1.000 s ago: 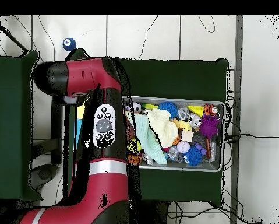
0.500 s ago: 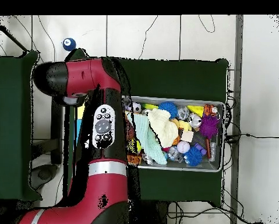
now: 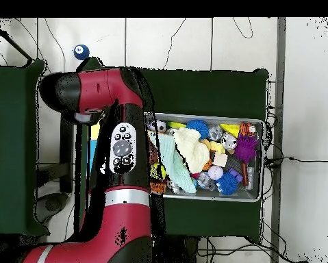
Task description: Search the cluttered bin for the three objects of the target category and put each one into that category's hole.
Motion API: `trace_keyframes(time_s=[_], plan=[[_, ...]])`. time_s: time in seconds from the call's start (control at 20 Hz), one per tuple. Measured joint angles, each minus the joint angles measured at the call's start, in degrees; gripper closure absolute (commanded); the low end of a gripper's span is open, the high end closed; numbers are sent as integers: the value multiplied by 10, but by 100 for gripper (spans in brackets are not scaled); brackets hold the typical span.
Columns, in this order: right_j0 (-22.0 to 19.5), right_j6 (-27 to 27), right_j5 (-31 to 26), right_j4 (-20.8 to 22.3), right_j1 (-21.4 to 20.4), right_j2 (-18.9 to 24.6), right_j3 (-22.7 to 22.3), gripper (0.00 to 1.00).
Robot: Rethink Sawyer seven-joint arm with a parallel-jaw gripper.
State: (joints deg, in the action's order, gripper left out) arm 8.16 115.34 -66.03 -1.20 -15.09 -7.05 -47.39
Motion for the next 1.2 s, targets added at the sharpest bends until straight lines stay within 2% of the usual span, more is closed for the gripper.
trace_keyframes(time_s=[0.55,1.0,1.2], plan=[[-4,0,0,-13,-3,0,-15,100],[-14,0,1,-16,-21,0,-72,100],[-19,0,0,-22,-33,2,-81,100]])
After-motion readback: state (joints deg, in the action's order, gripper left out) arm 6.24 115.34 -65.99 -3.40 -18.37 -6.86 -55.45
